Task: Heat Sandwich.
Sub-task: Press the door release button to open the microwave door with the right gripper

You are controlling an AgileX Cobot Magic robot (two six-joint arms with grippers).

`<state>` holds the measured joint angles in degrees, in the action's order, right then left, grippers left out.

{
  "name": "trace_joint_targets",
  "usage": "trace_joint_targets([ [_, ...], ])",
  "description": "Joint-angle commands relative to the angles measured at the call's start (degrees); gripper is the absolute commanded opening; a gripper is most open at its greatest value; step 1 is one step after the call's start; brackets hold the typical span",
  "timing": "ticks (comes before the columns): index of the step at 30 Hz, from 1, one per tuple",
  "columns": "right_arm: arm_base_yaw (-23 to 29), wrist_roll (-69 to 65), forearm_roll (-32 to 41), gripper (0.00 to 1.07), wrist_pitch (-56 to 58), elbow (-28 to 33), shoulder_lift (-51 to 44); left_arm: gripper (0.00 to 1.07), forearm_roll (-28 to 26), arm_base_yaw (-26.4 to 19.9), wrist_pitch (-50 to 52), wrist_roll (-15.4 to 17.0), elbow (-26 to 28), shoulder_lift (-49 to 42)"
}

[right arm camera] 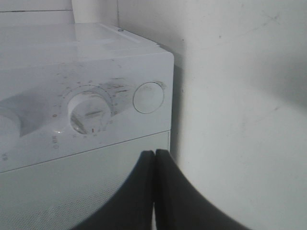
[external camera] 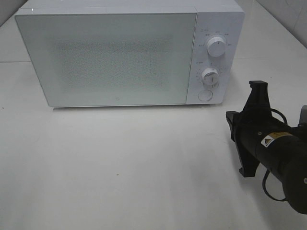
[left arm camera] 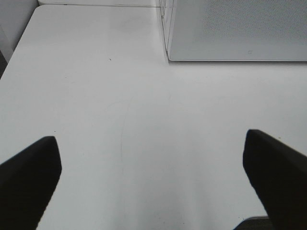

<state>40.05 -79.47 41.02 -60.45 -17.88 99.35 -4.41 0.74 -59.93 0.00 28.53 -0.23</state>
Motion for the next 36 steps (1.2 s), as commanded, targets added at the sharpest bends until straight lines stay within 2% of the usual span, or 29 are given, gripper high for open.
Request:
trace_joint_targets([
  [1,0.11,0.06,-1.26,0.00,-0.29,-1.89,1.89,0.98,-0.06,-0.11,0.74,0.00,-0.29,-1.32],
  [9,-1.32,-1.03,-4.58,0.00,0.00,-5.84,5.96,0.98,-0.06,-0.11,0.74,0.00,-0.29,-1.32],
  [12,-3.50,-1.03,-7.16,0.00,0.80,-8.48,7.73,0.98,-0.06,-0.11,0.74,0.00,-0.29,-1.32],
  [23,-8.77,-0.74,-9.45,0.01,4.41,-14.90,10.94,0.98,-0.06,-0.11,0.74,0.00,-0.29,-1.32],
  [27,-10.71,-0.74,-11.40,0.01,9.17,-18.11,12.72,0.98,-0.06,-0.11,0.74,0.00,-0.29,-1.32],
  [36,-11.92,-0.74,-13.41,0.00,11.12,-23.89,16.44,0.98,-0.06,-0.11,0.74,0.00,-0.29,-1.32],
])
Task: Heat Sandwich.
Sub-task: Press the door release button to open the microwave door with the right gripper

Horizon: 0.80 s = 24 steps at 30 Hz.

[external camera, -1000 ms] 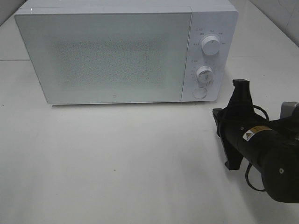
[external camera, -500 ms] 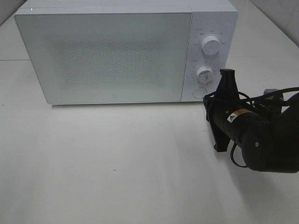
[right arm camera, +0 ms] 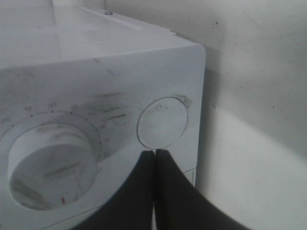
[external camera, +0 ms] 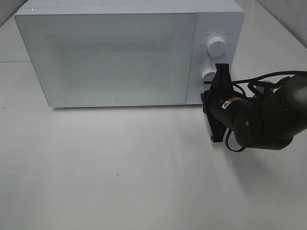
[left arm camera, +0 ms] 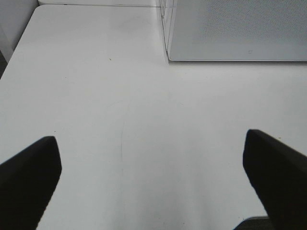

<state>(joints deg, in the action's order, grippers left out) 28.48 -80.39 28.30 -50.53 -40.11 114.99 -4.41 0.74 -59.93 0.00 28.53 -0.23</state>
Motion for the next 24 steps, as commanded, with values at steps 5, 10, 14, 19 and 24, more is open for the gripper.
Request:
trace_joint_targets([
  [5,-0.34,0.17,0.23,0.00,1.26,-3.90,3.21,0.98,-0.06,-0.11,0.74,0.00,-0.29,-1.32],
  [10,-0.46,0.34,1.49,0.00,0.86,-4.93,4.30,0.98,-0.06,-0.11,0.74,0.00,-0.29,-1.32],
  [14,-0.97,0.40,2.01,0.00,0.52,-4.93,4.30,0.98,-0.06,-0.11,0.74,0.00,-0.29,-1.32],
  [19,-0.97,1.26,2.92,0.00,-0.63,-4.93,4.30,0.98,-0.06,-0.11,0.74,0.00,-0.29,-1.32],
  [24,-0.97,1.89,4.13,0.00,-1.49,-4.93,4.30,0.98,-0.06,-0.11,0.74,0.00,-0.29,-1.32],
])
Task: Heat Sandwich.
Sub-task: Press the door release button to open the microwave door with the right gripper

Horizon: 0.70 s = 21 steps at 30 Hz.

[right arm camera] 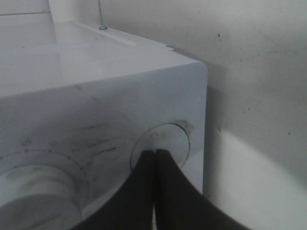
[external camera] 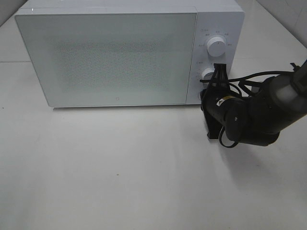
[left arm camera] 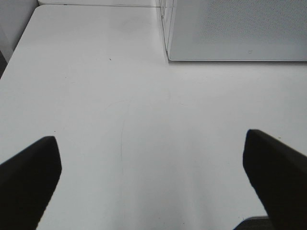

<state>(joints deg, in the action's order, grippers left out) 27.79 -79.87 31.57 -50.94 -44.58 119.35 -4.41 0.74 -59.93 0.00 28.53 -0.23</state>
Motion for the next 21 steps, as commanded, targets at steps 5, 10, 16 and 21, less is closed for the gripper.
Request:
trace_joint_targets([
  [5,-0.29,2.81,2.12,0.00,-1.55,-0.92,0.00,0.98,-0.06,-0.11,0.74,0.00,-0.29,-1.32],
  [10,-1.43,3.84,1.89,0.00,-1.89,-2.41,0.00,0.98,-0.06,-0.11,0.74,0.00,-0.29,-1.32],
  [16,-2.92,5.16,1.95,0.00,-2.01,-4.30,0.00,0.98,-0.06,-0.11,0.74,0.00,-0.29,-1.32],
  [21,-2.92,5.21,1.32,0.00,-8.71,-6.93,1.09,0.98,-0.06,-0.11,0.74,0.00,-0.29,-1.32],
])
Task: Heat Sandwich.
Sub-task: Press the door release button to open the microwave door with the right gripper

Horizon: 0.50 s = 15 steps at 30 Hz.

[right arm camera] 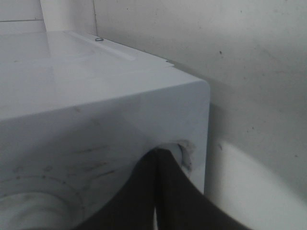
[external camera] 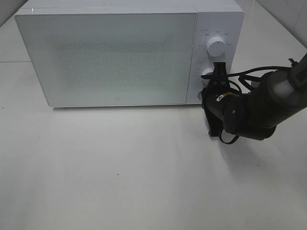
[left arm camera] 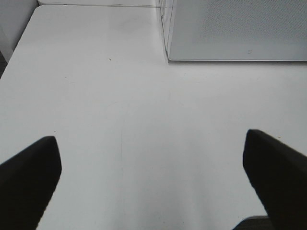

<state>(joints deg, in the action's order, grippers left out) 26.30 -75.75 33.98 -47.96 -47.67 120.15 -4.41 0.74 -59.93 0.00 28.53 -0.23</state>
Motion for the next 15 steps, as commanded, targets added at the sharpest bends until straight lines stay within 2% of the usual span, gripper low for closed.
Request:
trace_joint_targets([
  [1,-1.43,1.09,-1.09,0.00,-11.69,-3.84,0.29,0.98,-0.06,-0.11,0.74,0.00,-0.29,-1.32],
  [7,-1.43,0.23,-3.15,0.00,-15.18,-7.56,2.12,0.98,-0.06,-0.11,0.74,0.00,-0.29,-1.32],
  [15,-1.43,0.00,-3.61,0.00,-14.84,-8.02,2.18,0.98,-0.06,-0.11,0.74,0.00,-0.29,-1.32],
])
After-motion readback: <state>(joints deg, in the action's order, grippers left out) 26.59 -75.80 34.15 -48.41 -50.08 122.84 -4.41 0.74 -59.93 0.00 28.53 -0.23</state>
